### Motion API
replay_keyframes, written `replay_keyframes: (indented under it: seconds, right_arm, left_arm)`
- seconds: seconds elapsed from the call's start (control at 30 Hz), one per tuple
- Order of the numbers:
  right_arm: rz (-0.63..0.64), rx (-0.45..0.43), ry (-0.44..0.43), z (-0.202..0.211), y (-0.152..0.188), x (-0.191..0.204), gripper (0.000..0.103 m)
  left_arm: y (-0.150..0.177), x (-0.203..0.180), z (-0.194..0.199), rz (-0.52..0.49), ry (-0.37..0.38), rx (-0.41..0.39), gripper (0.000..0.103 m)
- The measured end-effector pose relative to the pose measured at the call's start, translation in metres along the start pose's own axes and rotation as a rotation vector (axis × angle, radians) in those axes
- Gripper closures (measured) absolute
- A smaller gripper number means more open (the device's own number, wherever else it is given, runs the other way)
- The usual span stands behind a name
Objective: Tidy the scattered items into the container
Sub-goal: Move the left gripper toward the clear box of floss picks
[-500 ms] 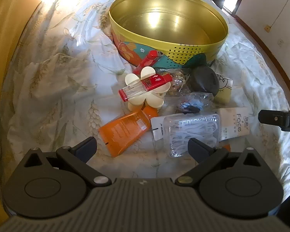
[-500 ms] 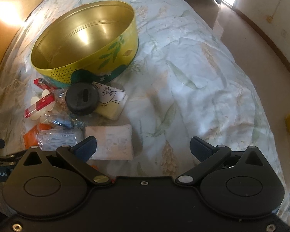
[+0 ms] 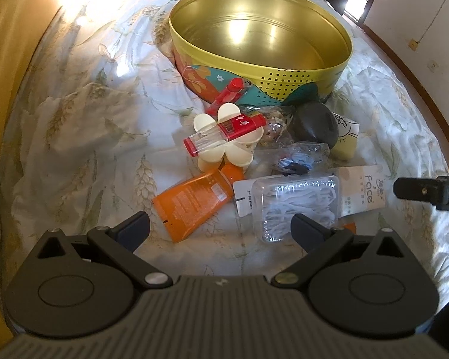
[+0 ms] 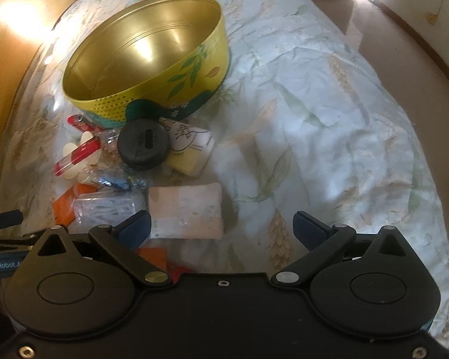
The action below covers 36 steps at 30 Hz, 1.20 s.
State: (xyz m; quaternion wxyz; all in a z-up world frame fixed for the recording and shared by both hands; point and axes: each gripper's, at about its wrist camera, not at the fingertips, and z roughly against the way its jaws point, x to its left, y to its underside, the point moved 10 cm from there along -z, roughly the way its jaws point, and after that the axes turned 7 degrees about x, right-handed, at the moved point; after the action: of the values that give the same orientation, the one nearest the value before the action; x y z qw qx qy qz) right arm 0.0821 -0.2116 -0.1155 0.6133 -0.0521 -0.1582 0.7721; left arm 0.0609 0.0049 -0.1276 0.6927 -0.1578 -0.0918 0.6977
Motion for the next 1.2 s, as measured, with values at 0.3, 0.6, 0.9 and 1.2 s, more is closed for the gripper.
replay_keyframes:
  seconds: [0.3, 0.6, 0.9, 1.2]
  right_arm:
    - [0.047, -0.002, 0.010, 0.000, 0.003, 0.009, 0.002]
    - [-0.019, 0.051, 0.001, -0.009, 0.004, -0.002, 0.002]
    - [-0.011, 0.047, 0.027, -0.013, 0.003, 0.000, 0.002]
    - [-0.044, 0.048, 0.013, -0.011, 0.002, -0.004, 0.002]
  left_arm:
    - [0.003, -0.001, -0.002, -0.019, -0.014, 0.011, 0.000]
    - [0.005, -0.004, -0.005, -0.026, -0.019, 0.022, 0.000]
    - [0.007, -0.007, -0.007, -0.035, -0.014, 0.029, 0.000]
    - [0.017, -0.031, -0.009, -0.142, 0.061, 0.057, 0.000]
